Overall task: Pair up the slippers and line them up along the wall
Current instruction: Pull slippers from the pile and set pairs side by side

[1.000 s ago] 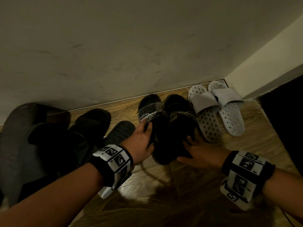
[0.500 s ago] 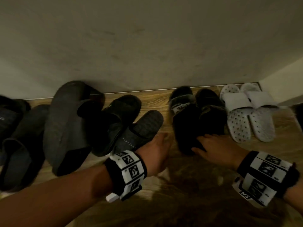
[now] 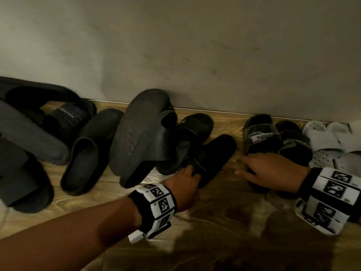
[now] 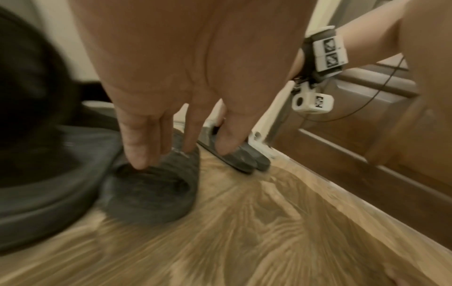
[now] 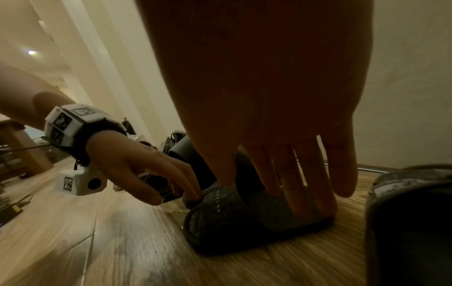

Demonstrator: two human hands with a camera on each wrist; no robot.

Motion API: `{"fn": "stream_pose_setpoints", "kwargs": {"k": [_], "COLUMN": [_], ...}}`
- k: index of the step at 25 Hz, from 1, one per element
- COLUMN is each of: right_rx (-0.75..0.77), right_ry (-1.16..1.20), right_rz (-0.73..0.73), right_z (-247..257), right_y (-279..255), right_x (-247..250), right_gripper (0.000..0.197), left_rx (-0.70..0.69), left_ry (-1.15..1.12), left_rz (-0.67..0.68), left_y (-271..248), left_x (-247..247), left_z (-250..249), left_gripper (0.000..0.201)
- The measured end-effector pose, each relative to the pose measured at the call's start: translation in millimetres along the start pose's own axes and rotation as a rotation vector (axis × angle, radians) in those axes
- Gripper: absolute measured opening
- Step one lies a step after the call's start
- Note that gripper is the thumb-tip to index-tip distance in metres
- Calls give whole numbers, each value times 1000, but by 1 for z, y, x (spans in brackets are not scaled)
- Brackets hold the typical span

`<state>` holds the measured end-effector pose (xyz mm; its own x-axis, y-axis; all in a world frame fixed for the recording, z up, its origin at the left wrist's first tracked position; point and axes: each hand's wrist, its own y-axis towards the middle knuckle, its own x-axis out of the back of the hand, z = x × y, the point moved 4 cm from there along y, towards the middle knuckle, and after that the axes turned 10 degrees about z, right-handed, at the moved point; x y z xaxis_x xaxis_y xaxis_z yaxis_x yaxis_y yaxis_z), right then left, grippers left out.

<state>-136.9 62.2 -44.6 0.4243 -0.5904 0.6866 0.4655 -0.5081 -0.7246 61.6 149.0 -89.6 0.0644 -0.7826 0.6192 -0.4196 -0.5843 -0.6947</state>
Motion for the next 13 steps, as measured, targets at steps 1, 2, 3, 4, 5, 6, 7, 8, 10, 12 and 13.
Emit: {"fn": "stream_pose_setpoints", "kwargs": {"k": [1,2,3,4,5,6,7,8,10,12,13], "right_rx": [1,-6,-17,-21,-15,-6,1,0,-21,-22,-18], "right_ry": [-23,-42,-49,-51,-37,-20,6,34,52,-9,-36], "right_rz": [23,49,74,90,93,82,80,85,82,46,28], "right_z": [4,8,13,17,21,26,31,34,39,45,48], "right_y": [-1,0,1,2,4,5,5,4,2,4,5], "right_x": [4,7,8,10,11,15,19,24,35,43,46], "right_gripper": [52,53,54,53,51,49,47,46,46,44,43], "left_rx": [-4,-9,-15,-15,-7,4,21,42,98,156,177], "left_ry": [-8,-16,-20,-23,-20,-16,-7,9,52,40,30], "left_rz": [-24,-43,-57,-75,-88,-106,-112,-107,-92,-99,-121], "left_y": [-4,-7,-10,-12,-14,-18,-22,-27,-35,-44,-47], "left_x": [0,-1,-3,-3,-2,1,3,5,8,7,8], "left_z": [6,12,17,21,25,30,34,37,46,53,58], "left_gripper": [51,51,51,50,49,48,47,47,46,47,51]}}
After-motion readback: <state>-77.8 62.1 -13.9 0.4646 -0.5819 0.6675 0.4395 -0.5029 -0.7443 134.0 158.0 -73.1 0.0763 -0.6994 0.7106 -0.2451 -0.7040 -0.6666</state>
